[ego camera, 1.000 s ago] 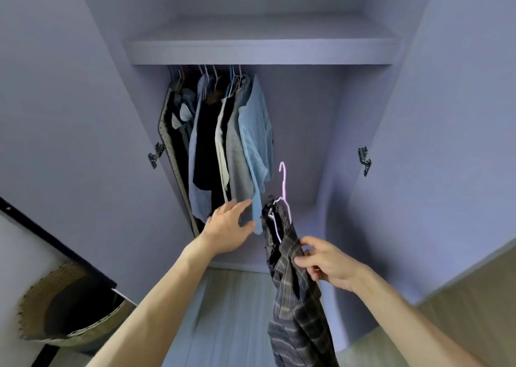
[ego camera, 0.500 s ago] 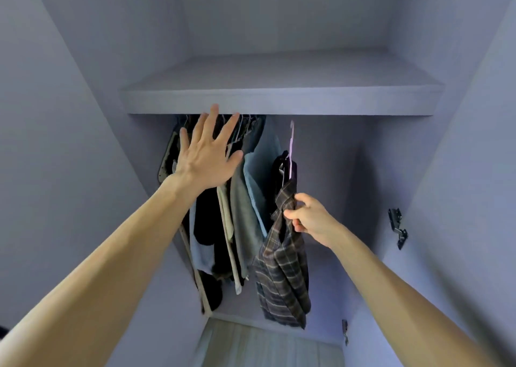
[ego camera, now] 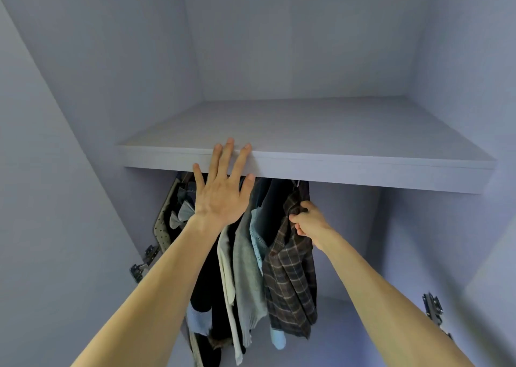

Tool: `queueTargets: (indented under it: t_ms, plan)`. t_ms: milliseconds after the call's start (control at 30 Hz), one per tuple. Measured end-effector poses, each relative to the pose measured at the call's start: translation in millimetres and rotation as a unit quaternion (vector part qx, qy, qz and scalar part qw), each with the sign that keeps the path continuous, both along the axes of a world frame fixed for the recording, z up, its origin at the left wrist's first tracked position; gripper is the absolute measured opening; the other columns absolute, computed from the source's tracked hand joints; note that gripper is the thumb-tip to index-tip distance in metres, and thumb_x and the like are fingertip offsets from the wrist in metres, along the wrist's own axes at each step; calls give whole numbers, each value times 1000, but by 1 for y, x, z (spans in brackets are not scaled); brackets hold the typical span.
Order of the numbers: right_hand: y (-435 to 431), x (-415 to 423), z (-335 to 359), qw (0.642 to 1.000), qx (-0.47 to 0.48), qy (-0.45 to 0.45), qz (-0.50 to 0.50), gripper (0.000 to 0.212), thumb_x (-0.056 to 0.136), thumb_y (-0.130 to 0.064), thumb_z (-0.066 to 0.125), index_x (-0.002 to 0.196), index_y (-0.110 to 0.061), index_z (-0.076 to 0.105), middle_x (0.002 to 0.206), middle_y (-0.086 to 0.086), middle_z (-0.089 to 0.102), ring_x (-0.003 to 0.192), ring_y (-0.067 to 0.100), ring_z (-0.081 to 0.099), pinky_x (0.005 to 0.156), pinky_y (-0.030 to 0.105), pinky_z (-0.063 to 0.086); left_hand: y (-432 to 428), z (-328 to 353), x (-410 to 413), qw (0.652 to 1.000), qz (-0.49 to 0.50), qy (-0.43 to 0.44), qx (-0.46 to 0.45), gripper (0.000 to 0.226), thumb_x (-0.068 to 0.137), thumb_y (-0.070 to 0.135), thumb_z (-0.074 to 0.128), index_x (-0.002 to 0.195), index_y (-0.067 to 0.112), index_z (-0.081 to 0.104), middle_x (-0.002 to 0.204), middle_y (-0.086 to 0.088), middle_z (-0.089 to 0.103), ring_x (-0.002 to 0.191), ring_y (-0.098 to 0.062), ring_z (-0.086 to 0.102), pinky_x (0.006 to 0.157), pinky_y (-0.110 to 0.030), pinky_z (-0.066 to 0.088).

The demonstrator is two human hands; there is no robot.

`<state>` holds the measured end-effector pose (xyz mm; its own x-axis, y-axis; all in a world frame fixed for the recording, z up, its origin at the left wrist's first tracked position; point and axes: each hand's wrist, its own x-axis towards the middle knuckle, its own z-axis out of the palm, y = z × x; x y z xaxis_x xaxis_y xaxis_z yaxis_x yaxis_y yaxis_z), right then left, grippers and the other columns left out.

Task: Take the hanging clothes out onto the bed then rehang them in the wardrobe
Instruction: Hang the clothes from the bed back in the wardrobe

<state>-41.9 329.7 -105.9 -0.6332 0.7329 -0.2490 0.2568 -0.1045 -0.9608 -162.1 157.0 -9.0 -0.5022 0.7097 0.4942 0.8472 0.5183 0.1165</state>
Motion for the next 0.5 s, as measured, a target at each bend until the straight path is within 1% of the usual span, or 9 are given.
queueTargets:
  t_ms: [133, 200, 267, 333, 367, 400, 433, 467, 500]
  plan:
    - [8, -7, -23, 998, 25, -56, 20, 61, 95, 0, 55, 149, -15, 31, 88, 9, 55, 62, 13, 50, 53, 21, 48, 10, -8, -7, 1000, -1, -1, 24, 60, 104, 52, 20, 156, 43, -9, 165, 9, -18, 152, -16, -19, 117, -64, -3]
    - [9, -10, -39, 994, 56, -88, 26, 61, 96, -4, 54, 150, -17, 29, 87, 8, 56, 63, 15, 52, 57, 25, 50, 11, -11, -10, 999, -3, 6, 33, 60, 104, 52, 21, 156, 42, -8, 166, 8, -16, 152, -17, -18, 116, -65, -2]
    - [9, -13, -49, 989, 93, -112, 30, 60, 97, -10, 53, 151, -20, 28, 88, 6, 58, 65, 17, 56, 63, 30, 56, 11, -14, -11, 999, -1, 9, 38, 60, 105, 52, 22, 156, 42, -9, 165, 8, -16, 152, -17, -18, 116, -65, -2]
    - [7, -15, -50, 980, 139, -136, 45, 59, 99, -20, 53, 152, -23, 27, 97, 6, 63, 70, 18, 62, 71, 36, 61, 12, -16, -10, 999, 3, 9, 41, 61, 105, 52, 22, 155, 43, -10, 165, 7, -17, 152, -17, -19, 116, -65, -3]
    - [4, -15, -51, 972, 169, -152, 57, 59, 100, -26, 51, 153, -23, 25, 109, 8, 65, 75, 20, 65, 76, 38, 61, 13, -17, -10, 999, 5, 10, 41, 61, 105, 51, 23, 155, 42, -11, 165, 7, -18, 152, -17, -20, 116, -65, -3]
    - [3, -15, -52, 961, 202, -173, 68, 60, 102, -32, 49, 155, -23, 23, 126, 11, 62, 89, 23, 68, 84, 40, 59, 13, -18, -9, 999, 6, 10, 40, 60, 106, 51, 22, 155, 42, -11, 165, 7, -18, 151, -17, -20, 116, -65, -3]
    - [1, -13, -52, 949, 235, -198, 75, 60, 103, -35, 46, 156, -22, 21, 142, 12, 53, 109, 27, 64, 94, 41, 54, 13, -17, -8, 999, 6, 11, 38, 60, 106, 50, 22, 155, 42, -11, 165, 6, -19, 151, -17, -20, 116, -65, -3]
    - [0, -12, -54, 937, 262, -219, 78, 60, 103, -37, 44, 156, -21, 20, 151, 11, 43, 125, 30, 55, 103, 42, 48, 12, -16, -8, 999, 4, 14, 38, 60, 106, 50, 23, 155, 42, -11, 166, 6, -18, 152, -17, -19, 117, -65, -3]
    - [-1, -10, -56, 929, 279, -231, 77, 60, 103, -39, 42, 156, -20, 20, 155, 11, 37, 134, 32, 47, 108, 42, 44, 10, -14, -7, 999, 1, 17, 38, 60, 106, 48, 23, 155, 42, -11, 166, 5, -17, 152, -17, -18, 117, -65, -3]
